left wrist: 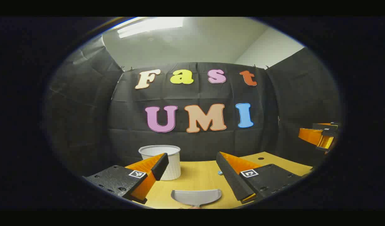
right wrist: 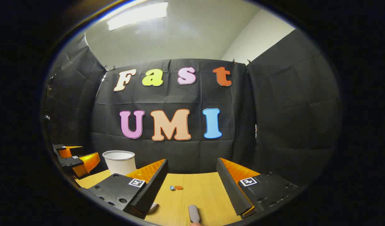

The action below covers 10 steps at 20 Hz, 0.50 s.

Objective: Pick up the small broom and dustpan from the desktop, sweep the trash into the dustpan with the broom, and then empty the trash into the garbage bin.

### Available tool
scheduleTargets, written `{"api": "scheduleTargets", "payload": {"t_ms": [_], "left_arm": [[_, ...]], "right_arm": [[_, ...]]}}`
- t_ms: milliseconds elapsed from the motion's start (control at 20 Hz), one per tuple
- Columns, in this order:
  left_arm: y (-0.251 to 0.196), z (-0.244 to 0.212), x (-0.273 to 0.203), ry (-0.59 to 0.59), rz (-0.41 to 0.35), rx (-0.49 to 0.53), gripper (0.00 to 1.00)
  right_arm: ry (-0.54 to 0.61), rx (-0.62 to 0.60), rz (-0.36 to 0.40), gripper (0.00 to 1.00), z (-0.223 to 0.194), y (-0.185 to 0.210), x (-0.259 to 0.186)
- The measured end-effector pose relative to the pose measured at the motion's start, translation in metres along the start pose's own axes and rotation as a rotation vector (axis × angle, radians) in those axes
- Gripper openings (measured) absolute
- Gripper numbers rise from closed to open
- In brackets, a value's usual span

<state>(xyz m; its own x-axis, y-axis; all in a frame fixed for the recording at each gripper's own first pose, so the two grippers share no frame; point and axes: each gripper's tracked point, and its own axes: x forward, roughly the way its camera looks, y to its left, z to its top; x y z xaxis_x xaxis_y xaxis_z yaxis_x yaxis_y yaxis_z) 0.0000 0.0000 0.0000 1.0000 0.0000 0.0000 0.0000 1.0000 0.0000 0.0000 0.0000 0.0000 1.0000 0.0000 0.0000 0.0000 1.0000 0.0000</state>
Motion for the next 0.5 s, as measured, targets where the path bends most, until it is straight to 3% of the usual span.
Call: {"api": "scheduleTargets", "payload": {"t_ms": [500], "left_arm": [[-0.0052,-0.001,-0.0018,0.0,0.007,-0.003,0.93]], "right_arm": [[0.002,-0.012,0.022,0.93,0.0004,0.0029,-0.0013]]}}
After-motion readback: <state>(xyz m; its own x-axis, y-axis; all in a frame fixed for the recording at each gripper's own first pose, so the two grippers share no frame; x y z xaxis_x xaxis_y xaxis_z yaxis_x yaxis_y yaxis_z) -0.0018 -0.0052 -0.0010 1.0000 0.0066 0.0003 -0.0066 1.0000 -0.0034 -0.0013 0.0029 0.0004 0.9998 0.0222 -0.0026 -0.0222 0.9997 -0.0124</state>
